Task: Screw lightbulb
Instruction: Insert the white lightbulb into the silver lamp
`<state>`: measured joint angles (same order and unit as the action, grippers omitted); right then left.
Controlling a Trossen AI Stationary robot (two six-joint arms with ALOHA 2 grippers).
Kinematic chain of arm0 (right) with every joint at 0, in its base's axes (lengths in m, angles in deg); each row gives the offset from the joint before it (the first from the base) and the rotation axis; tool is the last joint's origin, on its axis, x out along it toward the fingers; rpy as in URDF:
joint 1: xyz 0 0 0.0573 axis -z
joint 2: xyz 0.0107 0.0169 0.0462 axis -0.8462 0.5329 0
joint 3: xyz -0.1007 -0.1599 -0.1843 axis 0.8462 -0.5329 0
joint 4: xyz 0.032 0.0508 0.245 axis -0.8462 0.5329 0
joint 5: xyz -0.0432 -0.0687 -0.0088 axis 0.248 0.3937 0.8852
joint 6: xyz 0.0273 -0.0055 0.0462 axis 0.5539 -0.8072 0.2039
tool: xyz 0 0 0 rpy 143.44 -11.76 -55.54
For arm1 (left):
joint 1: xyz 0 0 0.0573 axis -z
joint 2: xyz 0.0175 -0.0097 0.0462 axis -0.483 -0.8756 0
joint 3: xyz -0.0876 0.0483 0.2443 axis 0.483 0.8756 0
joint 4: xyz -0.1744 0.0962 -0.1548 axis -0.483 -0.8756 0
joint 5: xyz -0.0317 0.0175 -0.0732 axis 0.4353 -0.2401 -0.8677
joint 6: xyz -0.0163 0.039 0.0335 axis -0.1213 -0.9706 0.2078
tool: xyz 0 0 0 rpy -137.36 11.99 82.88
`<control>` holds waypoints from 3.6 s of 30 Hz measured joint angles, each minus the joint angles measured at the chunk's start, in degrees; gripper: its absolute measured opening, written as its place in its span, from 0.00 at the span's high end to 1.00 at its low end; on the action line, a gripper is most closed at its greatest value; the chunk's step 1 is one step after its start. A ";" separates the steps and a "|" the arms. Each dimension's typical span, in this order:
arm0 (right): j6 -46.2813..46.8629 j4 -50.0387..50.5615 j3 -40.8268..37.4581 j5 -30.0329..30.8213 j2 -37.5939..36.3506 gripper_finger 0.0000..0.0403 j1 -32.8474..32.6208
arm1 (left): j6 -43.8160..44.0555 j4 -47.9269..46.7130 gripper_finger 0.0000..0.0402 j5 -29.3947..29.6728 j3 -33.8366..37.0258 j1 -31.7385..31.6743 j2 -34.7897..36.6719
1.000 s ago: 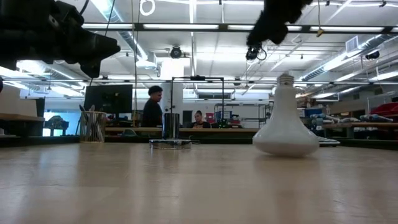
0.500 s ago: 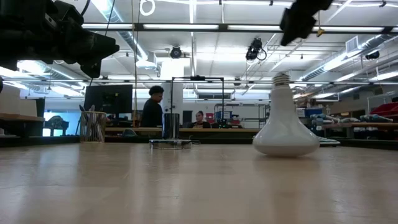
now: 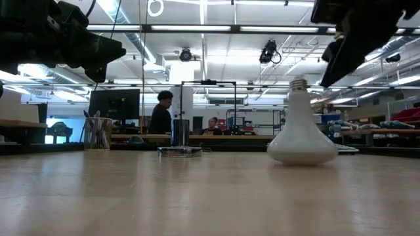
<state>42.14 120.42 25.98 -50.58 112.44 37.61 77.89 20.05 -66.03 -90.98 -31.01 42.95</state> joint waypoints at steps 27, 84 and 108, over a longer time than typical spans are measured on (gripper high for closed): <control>-7.08 -37.05 -13.53 1.74 5.23 0.51 7.14 | 0.04 0.03 0.76 0.02 -0.07 0.00 -4.02; -51.68 -67.12 16.96 4.46 5.84 0.70 9.81 | -12.09 46.79 0.77 -4.77 -43.71 2.58 -67.03; -41.18 -51.49 16.26 6.20 5.82 0.72 8.28 | -12.24 56.36 0.77 -4.49 -39.94 2.54 -63.49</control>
<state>0.96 68.93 42.24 -44.38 118.26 45.89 65.65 76.42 -70.52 -130.92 -28.48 -20.55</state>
